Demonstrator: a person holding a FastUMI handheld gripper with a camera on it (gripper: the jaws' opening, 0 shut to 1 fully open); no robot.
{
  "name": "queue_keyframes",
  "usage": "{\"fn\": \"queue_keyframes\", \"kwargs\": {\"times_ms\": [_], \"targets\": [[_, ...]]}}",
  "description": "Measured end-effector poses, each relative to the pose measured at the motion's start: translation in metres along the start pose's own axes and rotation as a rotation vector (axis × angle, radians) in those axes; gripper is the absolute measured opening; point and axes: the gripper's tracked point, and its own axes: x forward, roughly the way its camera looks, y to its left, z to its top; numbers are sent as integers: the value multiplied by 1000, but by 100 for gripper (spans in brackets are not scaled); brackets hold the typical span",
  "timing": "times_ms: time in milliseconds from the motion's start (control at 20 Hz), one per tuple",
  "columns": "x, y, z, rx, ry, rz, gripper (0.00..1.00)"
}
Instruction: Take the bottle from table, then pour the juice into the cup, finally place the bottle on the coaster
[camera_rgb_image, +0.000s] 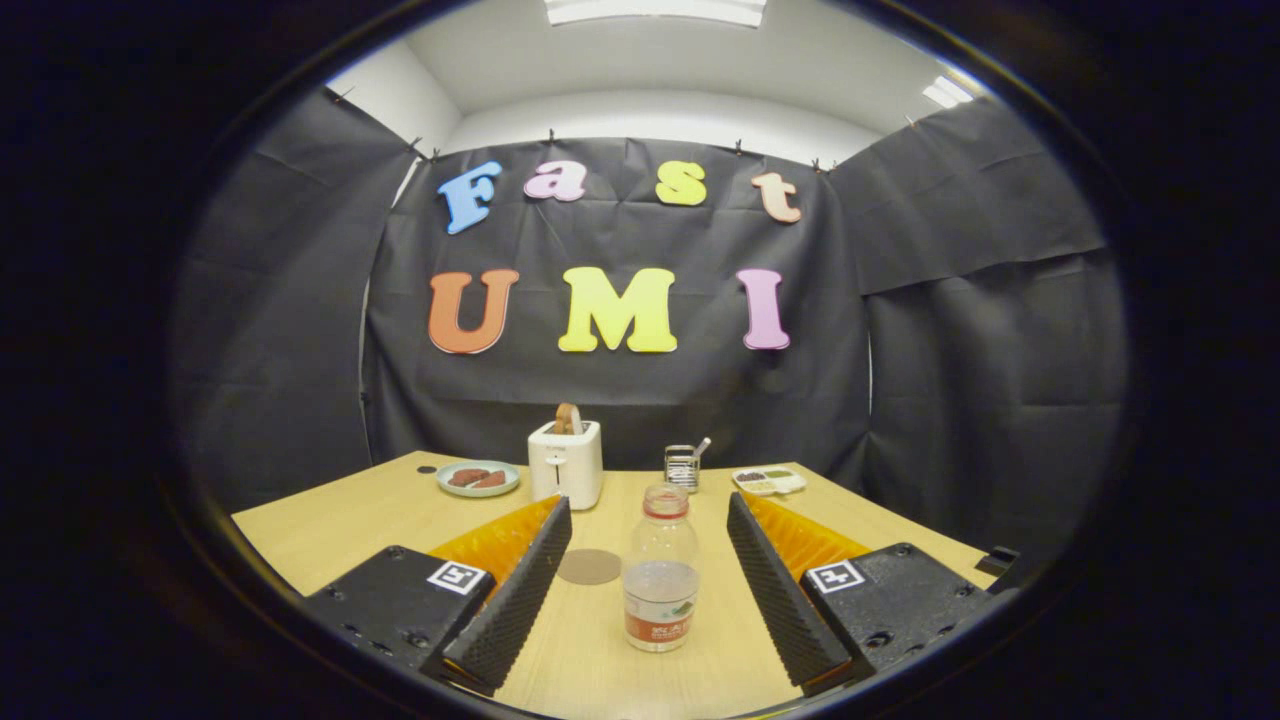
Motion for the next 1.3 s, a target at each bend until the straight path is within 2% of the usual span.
{"fn": "queue_keyframes", "kwargs": {"times_ms": [300, 650, 1000, 1150, 1300], "targets": [[18, -4, -36, -67, 14, -24, 100], [41, -18, -76, -45, 52, -62, 100], [64, -18, -115, -32, 130, -60, 100], [71, -17, -119, -58, 139, -63, 100], [69, -10, -105, -55, 79, -45, 99]]}}
